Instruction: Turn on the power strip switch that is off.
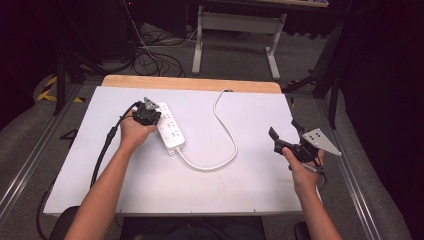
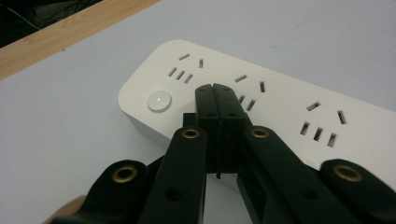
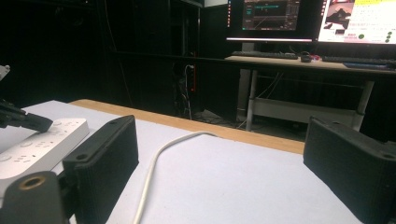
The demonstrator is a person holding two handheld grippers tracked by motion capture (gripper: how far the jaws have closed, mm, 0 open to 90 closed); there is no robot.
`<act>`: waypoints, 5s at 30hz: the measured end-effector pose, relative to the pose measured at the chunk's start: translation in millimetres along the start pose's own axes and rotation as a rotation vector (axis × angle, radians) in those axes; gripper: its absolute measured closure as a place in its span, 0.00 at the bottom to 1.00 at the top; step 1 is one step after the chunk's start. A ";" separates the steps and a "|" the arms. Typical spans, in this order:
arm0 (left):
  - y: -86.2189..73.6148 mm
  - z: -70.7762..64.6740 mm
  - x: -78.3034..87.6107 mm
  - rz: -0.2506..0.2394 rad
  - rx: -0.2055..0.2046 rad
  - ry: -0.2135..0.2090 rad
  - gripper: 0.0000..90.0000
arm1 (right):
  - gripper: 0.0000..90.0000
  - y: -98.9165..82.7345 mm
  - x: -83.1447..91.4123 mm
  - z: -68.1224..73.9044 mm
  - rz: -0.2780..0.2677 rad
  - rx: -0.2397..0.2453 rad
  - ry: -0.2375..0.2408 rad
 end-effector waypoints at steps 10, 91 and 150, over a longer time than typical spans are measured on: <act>-2.0 3.4 0.5 -0.001 0.029 -0.021 1.00 | 0.12 1.7 1.4 0.2 -0.007 0.000 -0.005; 9.4 -4.2 26.4 -0.139 0.165 -0.072 0.96 | 0.12 3.0 2.6 2.7 -0.001 0.007 -0.003; -60.1 -8.2 171.9 -0.601 0.207 0.029 0.00 | 0.11 2.8 2.9 3.7 -0.005 0.011 0.005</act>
Point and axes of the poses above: each handheld gripper's, and its own axes: x roughly backward along the jaws, y roughly out of its top, z roughly to its left, the point moved 1 cm from there along -x, roughly forward along the jaws, and after that the axes turned 11 degrees about x, right-handed, at the moved point
